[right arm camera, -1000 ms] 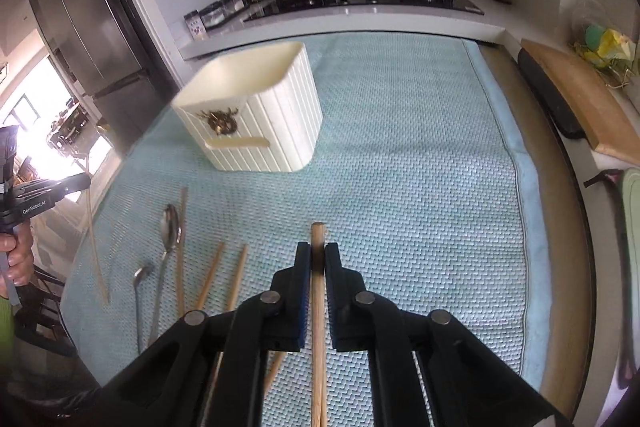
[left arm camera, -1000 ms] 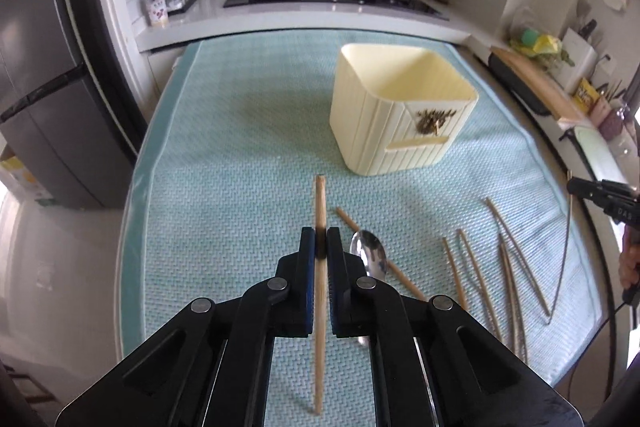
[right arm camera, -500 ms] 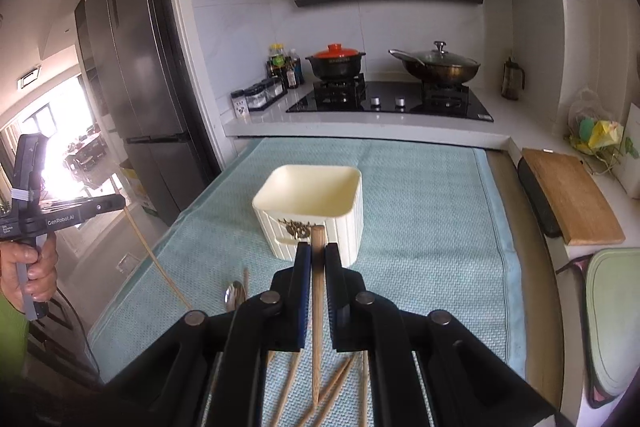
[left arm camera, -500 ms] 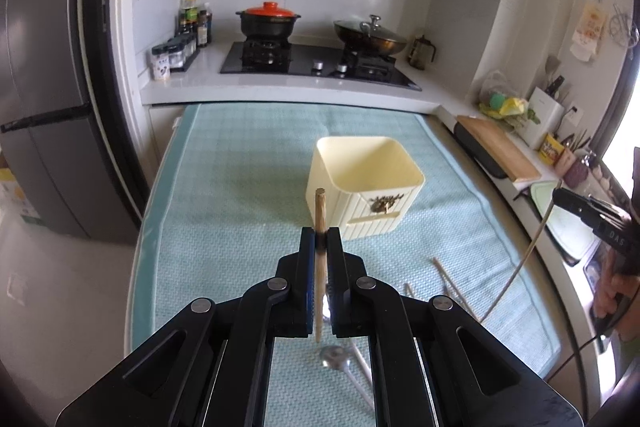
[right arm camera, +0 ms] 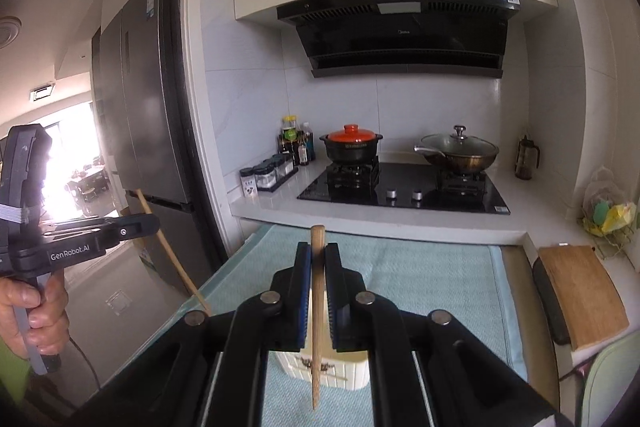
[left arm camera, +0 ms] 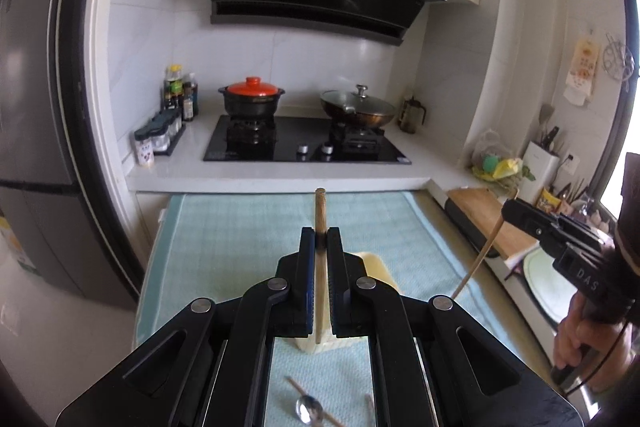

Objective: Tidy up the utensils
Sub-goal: 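Carry both chopsticks over the cream holder and open both tools to drop them in, then withdraw both open tools from the holder back over the remaining utensils, then grasp the small metal spoon with the left tool while the right tool grasps a chopstick, then lift spoon and chopstick over the cream holder and open both tools to drop them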

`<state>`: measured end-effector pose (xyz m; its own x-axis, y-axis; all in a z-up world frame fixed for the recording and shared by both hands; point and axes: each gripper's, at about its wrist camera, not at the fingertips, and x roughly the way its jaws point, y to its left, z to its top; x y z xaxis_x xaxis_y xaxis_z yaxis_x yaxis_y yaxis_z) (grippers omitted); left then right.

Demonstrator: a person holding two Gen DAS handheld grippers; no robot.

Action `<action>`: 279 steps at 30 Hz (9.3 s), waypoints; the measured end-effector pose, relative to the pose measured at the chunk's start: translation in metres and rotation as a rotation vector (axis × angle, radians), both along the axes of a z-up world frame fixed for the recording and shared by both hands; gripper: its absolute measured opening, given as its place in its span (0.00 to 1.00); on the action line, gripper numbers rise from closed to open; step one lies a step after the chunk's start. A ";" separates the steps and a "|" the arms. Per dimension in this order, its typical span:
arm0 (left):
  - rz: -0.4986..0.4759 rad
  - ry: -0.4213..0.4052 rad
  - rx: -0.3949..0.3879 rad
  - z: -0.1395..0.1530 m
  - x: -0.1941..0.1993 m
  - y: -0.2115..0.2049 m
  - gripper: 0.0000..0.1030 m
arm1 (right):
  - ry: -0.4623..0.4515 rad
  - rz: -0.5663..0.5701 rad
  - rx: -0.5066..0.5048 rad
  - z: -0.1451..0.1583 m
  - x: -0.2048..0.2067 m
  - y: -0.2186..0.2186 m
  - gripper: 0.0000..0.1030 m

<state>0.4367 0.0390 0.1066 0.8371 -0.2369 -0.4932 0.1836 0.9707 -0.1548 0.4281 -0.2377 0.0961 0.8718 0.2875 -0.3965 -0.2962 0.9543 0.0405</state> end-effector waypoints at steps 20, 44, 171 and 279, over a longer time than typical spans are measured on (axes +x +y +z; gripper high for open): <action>0.029 0.276 0.007 -0.132 0.138 -0.040 0.03 | 0.233 -0.032 -0.006 -0.118 0.149 0.008 0.07; 0.102 0.163 0.078 -0.145 -0.072 0.032 0.93 | 0.123 -0.125 -0.107 -0.107 -0.042 -0.037 0.57; -0.001 0.481 0.007 -0.289 -0.094 0.014 0.01 | 0.624 -0.125 -0.138 -0.257 0.020 -0.057 0.07; 0.082 0.195 0.141 -0.169 0.165 -0.044 0.15 | 0.341 0.007 0.095 -0.148 0.187 0.006 0.34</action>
